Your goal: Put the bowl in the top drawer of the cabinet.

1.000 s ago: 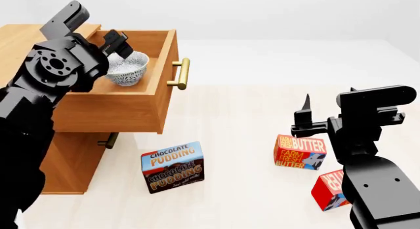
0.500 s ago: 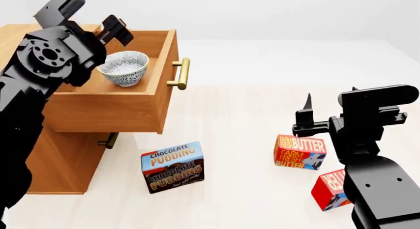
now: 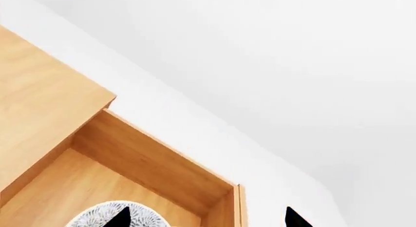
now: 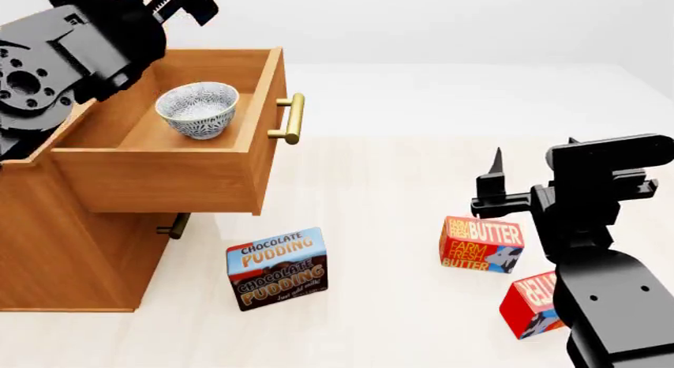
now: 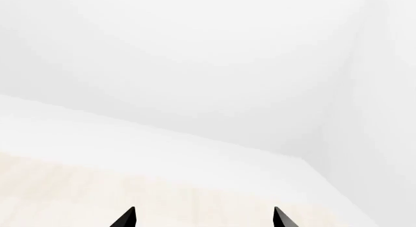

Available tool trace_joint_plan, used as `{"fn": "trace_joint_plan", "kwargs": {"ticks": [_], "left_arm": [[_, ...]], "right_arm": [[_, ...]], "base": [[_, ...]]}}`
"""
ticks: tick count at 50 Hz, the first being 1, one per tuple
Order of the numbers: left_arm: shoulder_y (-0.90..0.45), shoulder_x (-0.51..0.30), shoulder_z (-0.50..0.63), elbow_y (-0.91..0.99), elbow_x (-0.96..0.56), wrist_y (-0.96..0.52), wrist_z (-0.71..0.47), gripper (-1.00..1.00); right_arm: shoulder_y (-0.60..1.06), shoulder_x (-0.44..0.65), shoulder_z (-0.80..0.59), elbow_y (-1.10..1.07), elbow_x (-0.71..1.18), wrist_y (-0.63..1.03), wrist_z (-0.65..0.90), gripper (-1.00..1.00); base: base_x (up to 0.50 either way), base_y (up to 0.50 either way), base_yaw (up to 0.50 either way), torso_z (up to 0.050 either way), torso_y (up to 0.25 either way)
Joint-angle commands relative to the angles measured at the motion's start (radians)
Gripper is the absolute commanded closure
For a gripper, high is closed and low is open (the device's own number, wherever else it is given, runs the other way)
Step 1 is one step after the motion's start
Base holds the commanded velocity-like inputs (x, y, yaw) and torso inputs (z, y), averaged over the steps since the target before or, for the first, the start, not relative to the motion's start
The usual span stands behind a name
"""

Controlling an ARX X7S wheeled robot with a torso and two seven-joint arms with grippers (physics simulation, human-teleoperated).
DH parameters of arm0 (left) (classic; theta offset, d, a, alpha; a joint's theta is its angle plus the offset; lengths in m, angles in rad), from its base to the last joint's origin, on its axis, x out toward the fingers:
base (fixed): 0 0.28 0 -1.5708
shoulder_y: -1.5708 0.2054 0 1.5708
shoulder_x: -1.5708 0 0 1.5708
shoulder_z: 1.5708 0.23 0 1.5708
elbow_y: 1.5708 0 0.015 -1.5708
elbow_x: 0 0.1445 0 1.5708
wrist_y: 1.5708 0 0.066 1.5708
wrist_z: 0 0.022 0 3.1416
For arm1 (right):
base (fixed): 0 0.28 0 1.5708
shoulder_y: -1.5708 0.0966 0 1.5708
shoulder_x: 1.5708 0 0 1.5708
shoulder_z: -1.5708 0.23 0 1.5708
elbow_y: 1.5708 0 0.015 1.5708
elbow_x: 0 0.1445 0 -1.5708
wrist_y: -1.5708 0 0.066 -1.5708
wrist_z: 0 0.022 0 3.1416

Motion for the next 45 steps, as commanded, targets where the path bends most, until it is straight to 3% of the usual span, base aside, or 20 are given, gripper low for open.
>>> {"fn": "trace_joint_plan", "kwargs": {"ticks": [1, 8, 15, 22, 25, 29, 31, 33, 38, 45], "left_arm": [[-0.017, -0.192, -0.048, 0.452, 0.092, 0.136, -0.021, -1.00], [0.032, -0.335, -0.048, 0.791, 0.208, 0.215, -0.059, -1.00], [0.128, -0.476, -0.023, 1.067, 0.427, 0.343, -0.116, -1.00], [0.276, -0.597, 0.018, 1.261, 0.765, 0.503, -0.291, -1.00], [0.321, -0.641, 0.015, 1.311, 0.892, 0.569, -0.384, -1.00], [0.391, -0.700, 0.018, 1.384, 1.082, 0.645, -0.490, -1.00], [0.433, -0.723, 0.026, 1.410, 1.166, 0.686, -0.522, -1.00], [0.468, -0.742, 0.030, 1.428, 1.252, 0.717, -0.566, -1.00], [0.546, -0.773, 0.039, 1.473, 1.482, 0.732, -0.708, -1.00], [0.632, -0.811, 0.053, 1.486, 1.669, 0.785, -0.833, -1.00]], "right_arm": [[-0.004, -0.003, 0.025, -0.043, 0.011, 0.011, 0.017, -1.00], [-0.001, -0.015, 0.090, -0.201, 0.066, 0.083, 0.040, -1.00], [-0.013, -0.008, 0.155, -0.375, 0.106, 0.151, 0.068, -1.00], [-0.069, -0.016, 0.277, -0.575, 0.161, 0.185, 0.093, -1.00], [-0.091, 0.018, 0.255, -0.665, 0.133, 0.198, 0.127, -1.00], [-0.130, 0.339, 0.056, -0.675, 0.290, 0.001, 0.528, -1.00], [-0.075, 0.563, -0.170, -0.675, 0.352, -0.155, 0.758, -1.00], [0.067, 0.709, -0.437, -0.675, 0.361, -0.260, 0.926, -1.00], [0.457, 0.856, -1.006, -0.675, 0.344, -0.464, 1.134, -1.00], [0.781, 0.951, -1.541, -0.675, 0.201, -0.695, 1.276, -1.00]], "base": [[0.00, 0.00, 0.00, 0.000, 0.000], [0.00, 0.00, 0.00, 0.000, 0.000], [0.00, 0.00, 0.00, 0.000, 0.000], [0.00, 0.00, 0.00, 0.000, 0.000], [0.00, 0.00, 0.00, 0.000, 0.000], [0.00, 0.00, 0.00, 0.000, 0.000], [0.00, 0.00, 0.00, 0.000, 0.000], [0.00, 0.00, 0.00, 0.000, 0.000], [0.00, 0.00, 0.00, 0.000, 0.000], [0.00, 0.00, 0.00, 0.000, 0.000]]}}
